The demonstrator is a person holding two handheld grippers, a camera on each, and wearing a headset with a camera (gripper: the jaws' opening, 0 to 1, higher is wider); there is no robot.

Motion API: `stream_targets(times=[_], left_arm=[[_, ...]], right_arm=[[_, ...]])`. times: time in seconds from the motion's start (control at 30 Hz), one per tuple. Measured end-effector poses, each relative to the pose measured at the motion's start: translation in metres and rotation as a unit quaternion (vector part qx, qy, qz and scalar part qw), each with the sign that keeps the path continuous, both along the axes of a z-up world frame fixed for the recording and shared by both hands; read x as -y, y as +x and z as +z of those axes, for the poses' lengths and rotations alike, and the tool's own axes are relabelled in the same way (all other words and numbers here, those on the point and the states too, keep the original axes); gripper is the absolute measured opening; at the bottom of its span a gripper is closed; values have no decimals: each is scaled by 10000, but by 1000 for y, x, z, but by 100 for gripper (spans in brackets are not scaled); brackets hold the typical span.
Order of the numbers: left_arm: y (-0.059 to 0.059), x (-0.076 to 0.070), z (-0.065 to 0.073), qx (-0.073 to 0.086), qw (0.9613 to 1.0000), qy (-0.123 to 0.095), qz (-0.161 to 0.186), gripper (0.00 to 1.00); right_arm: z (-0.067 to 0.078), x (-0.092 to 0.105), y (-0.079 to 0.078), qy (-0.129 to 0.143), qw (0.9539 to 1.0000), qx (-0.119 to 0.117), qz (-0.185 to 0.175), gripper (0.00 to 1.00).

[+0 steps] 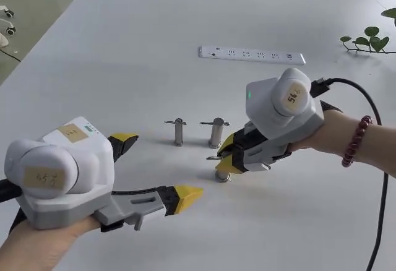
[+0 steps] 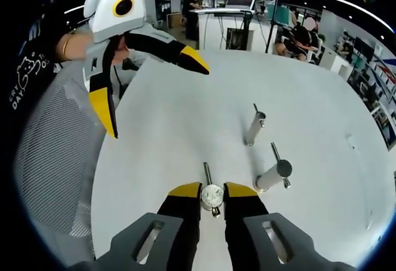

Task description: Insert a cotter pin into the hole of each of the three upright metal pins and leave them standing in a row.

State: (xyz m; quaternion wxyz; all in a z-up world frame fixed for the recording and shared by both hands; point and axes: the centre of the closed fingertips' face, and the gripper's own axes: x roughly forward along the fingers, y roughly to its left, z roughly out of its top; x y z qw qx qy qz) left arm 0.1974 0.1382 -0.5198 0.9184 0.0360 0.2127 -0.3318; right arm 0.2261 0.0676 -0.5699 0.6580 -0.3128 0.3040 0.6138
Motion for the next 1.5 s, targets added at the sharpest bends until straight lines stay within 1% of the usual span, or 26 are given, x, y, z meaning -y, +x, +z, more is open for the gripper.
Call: stream_targets(times=[0.17, 0.4, 0.6, 0.63, 0.67, 0.9, 1.13, 1.5], left_arm=[[0, -1, 0, 1, 10000, 5, 12, 83], [0, -2, -1, -21, 10000, 24, 24, 83], [1, -2, -1, -19, 10000, 33, 22, 83], [1, -2, -1, -20, 10000, 25, 26, 83], [1, -3, -2, -23, 10000, 27, 35, 83], [3, -4, -3, -16, 10000, 28, 66, 82], [4, -4, -5, -25, 10000, 31, 51, 82], [5, -5, -8, -63, 10000, 40, 44, 81]], right_arm=[[1, 2, 1, -30, 10000, 26, -24, 8], [2, 9, 7, -52, 9999, 61, -103, 8], [6, 18, 18, -48, 9997, 93, -217, 8], [5, 21, 27, -46, 9996, 90, -257, 8], [5, 23, 29, -48, 9995, 91, -293, 8], [5, 37, 40, -73, 9986, 119, -506, 8], [5, 49, 50, -131, 9978, 137, -640, 8], [3, 55, 62, -182, 9975, 100, -676, 8]])
